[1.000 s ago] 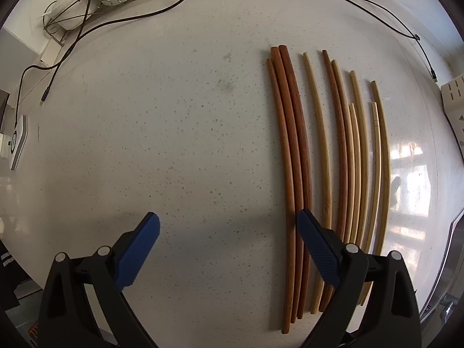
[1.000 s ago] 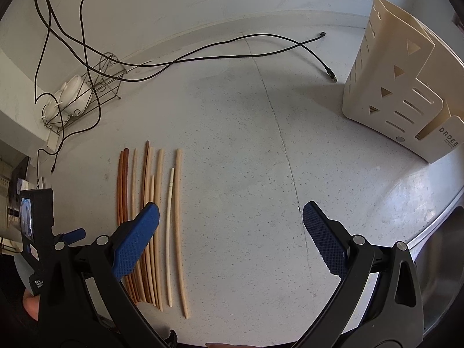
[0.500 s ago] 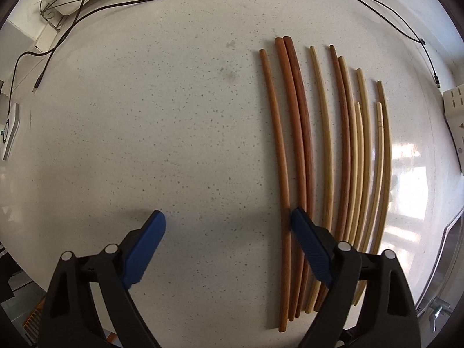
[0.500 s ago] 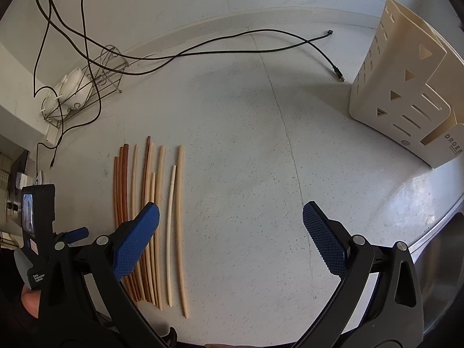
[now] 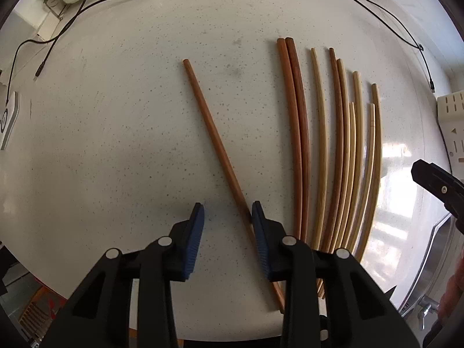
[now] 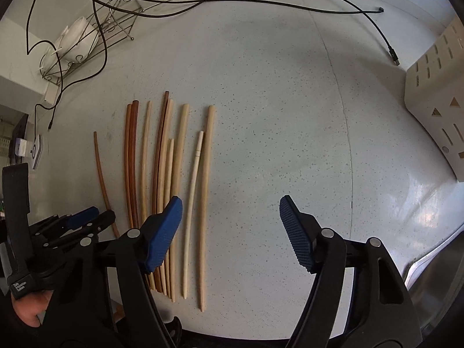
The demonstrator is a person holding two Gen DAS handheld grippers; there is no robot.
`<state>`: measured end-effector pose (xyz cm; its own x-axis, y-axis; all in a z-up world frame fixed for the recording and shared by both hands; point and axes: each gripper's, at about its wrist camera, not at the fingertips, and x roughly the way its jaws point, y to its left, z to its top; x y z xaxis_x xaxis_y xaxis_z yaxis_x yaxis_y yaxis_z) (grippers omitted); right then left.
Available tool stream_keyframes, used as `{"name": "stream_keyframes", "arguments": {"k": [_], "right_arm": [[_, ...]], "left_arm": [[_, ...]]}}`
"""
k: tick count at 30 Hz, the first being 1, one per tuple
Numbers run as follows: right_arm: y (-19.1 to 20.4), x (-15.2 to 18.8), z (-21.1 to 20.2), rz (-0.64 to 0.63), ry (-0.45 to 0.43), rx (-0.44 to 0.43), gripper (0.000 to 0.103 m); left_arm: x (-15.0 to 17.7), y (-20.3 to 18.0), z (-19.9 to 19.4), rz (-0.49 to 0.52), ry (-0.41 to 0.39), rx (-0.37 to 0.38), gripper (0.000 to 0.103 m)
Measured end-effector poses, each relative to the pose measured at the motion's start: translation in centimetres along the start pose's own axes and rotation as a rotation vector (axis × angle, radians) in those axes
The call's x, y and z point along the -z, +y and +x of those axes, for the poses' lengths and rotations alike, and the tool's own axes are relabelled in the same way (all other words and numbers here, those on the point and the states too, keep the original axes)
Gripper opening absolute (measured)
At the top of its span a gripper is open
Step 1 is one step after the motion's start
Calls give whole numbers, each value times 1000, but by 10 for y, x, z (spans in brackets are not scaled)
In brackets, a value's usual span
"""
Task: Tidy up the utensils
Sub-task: 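Close the left tool on a dark brown chopstick, then close the right tool on a pale wooden chopstick while the left tool holds its brown chopstick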
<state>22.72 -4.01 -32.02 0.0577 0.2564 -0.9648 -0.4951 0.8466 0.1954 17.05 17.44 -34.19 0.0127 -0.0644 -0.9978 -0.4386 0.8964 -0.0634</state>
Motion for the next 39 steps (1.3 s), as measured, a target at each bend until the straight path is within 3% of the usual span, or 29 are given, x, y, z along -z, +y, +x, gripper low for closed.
{"name": "stream_keyframes", "arguments": {"k": [4, 10, 12, 14, 22, 27, 28, 30, 39], "right_arm": [[9, -2, -2, -17, -15, -6, 67], [13, -4, -2, -22, -14, -14, 67], [13, -5, -1, -21, -10, -17, 67], [12, -5, 0, -19, -5, -14, 67], [5, -5, 10, 17, 43, -16, 66], [-1, -5, 20, 40, 91, 0, 57], [-2, -5, 22, 41, 100, 9, 55], [-3, -5, 27, 38, 123, 20, 46], [11, -8, 46, -2, 181, 82, 36]], "left_arm": [[0, 22, 1, -31, 52, 55, 28], [-6, 30, 4, -37, 79, 67, 27], [-8, 37, 3, -41, 91, 67, 24], [-8, 25, 8, -41, 103, 86, 9], [-10, 24, 13, -17, 116, 107, 6], [-9, 25, 10, 6, 107, 97, 6], [-6, 9, 8, 9, 105, 94, 6], [-7, 7, 9, 16, 102, 89, 6], [-6, -3, 9, 32, 80, 62, 6]]}}
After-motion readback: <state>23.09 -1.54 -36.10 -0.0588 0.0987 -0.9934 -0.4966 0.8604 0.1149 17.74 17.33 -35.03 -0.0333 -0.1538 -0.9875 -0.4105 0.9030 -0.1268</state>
